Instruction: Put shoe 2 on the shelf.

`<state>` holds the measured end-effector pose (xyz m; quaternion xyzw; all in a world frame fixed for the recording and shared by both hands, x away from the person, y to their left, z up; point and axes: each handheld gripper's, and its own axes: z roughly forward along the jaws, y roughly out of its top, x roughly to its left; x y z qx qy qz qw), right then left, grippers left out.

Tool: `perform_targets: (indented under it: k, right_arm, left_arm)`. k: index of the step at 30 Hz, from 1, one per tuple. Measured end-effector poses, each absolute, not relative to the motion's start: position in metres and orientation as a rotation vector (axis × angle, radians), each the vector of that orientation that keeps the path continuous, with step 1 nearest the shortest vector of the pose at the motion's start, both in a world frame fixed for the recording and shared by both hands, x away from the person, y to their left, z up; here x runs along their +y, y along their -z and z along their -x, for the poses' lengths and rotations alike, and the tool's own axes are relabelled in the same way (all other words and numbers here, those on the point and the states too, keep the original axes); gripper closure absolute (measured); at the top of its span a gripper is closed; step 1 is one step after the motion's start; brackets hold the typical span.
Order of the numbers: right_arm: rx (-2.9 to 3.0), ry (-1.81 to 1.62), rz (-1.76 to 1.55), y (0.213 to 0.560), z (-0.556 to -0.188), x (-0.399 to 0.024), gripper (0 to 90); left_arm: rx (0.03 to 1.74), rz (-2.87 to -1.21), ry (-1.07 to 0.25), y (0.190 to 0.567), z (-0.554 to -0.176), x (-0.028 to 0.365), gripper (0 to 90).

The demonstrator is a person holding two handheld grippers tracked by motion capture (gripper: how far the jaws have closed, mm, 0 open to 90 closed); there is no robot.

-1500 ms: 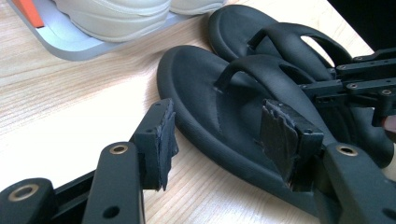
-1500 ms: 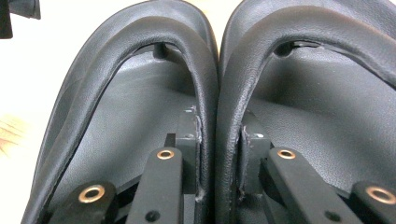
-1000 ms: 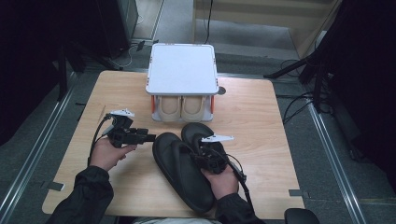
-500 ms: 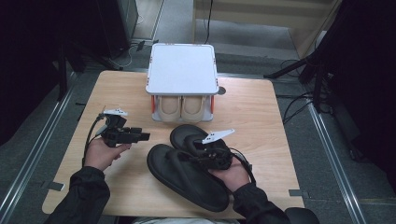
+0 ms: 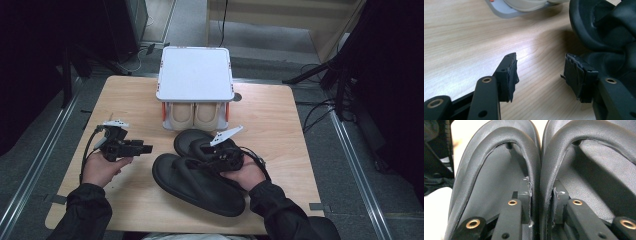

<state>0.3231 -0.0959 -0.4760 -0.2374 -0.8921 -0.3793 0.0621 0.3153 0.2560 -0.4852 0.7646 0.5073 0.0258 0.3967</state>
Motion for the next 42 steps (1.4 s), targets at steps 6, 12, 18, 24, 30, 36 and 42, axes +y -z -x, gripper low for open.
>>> perform_targets:
  k: [6,12,18,24,30,36,42]
  right_arm:
    - [-2.699,1.104,0.612,0.476,-0.332,-0.088,75.1]
    - [-2.689,1.104,0.532,0.466,-0.343,-0.079,75.1]
    - [-2.702,1.096,0.466,0.449,-0.354,-0.071,75.1]
    - [-2.696,1.087,0.396,0.432,-0.364,-0.063,75.0]
    - [-2.677,1.082,0.364,0.416,-0.372,-0.058,75.1]
    - [-2.661,1.077,0.359,0.401,-0.380,-0.054,75.0]
    - [-2.643,1.093,0.347,0.382,-0.389,-0.048,74.9]
  left_arm:
    - [1.314,-1.926,-0.083,0.486,-0.307,0.263,45.0]
    - [1.343,-1.908,-0.095,0.486,-0.297,0.271,44.9]
    - [1.375,-1.887,-0.108,0.487,-0.286,0.278,44.8]
    - [1.395,-1.872,-0.126,0.487,-0.278,0.284,44.7]
    - [1.401,-1.865,-0.130,0.488,-0.275,0.286,44.5]
    - [1.398,-1.873,-0.130,0.488,-0.274,0.286,44.5]
    - [1.394,-1.876,-0.124,0.488,-0.274,0.285,44.5]
